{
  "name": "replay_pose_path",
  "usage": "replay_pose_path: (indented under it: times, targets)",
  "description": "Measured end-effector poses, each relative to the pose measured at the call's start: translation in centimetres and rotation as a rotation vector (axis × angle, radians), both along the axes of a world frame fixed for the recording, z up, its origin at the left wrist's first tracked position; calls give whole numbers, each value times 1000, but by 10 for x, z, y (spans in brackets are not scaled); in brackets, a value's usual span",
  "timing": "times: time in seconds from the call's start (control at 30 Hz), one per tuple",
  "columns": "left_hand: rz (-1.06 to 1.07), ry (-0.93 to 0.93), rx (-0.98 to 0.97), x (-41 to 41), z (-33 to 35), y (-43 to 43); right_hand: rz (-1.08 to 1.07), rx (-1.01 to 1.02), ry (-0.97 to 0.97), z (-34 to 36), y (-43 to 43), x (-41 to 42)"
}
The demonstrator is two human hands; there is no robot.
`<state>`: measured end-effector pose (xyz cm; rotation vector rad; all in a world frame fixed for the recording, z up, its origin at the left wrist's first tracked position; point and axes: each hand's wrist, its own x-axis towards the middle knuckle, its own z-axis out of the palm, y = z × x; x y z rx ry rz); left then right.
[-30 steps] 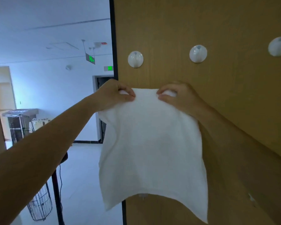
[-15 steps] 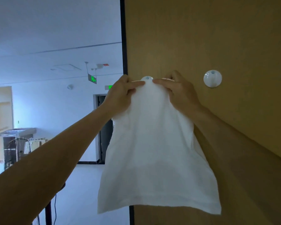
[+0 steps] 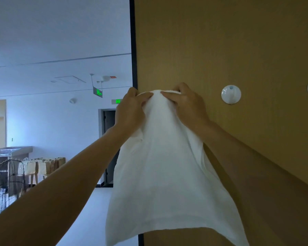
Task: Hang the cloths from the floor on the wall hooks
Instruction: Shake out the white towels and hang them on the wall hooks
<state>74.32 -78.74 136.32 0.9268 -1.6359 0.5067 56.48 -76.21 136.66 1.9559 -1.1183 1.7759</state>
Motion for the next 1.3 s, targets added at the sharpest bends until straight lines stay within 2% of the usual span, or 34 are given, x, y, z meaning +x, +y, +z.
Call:
replay_pose_path:
  times: [0.17,0.37,0.43,0.5,0.57,0.63,0.73,0.83,0.97,1.07,1.17,1.3]
  targets:
    - [-15,-33,59,-5,-13,12,-169,-138,266,-15,-7,-1]
    - [-74,5,205,-14,-10,29,-56,65,172,-18,6,6]
    - [-26,-10,190,-13,-13,31,-39,115,151,-18,10,7]
    - [135,-92,108,-13,-17,31,-148,78,175,-19,12,6]
    - [269,-178,44,-14,-19,31,-348,-5,255,-20,13,5]
    - [217,-202,55,-16,-18,33,-432,6,301,-20,15,6]
    - [38,-110,202,-19,-18,37,-290,137,233,-19,20,13]
    - [-23,-64,294,-22,-20,40,-177,241,108,-22,24,19]
    - [-172,4,431,-20,-20,41,-20,267,-38,-29,27,24]
    - [-104,-52,399,-17,-26,38,26,222,-60,-37,31,22]
    - [10,-156,280,-15,-34,37,26,167,-35,-44,34,17]
    - [-135,-144,321,-9,-41,38,130,206,-51,-51,37,11]
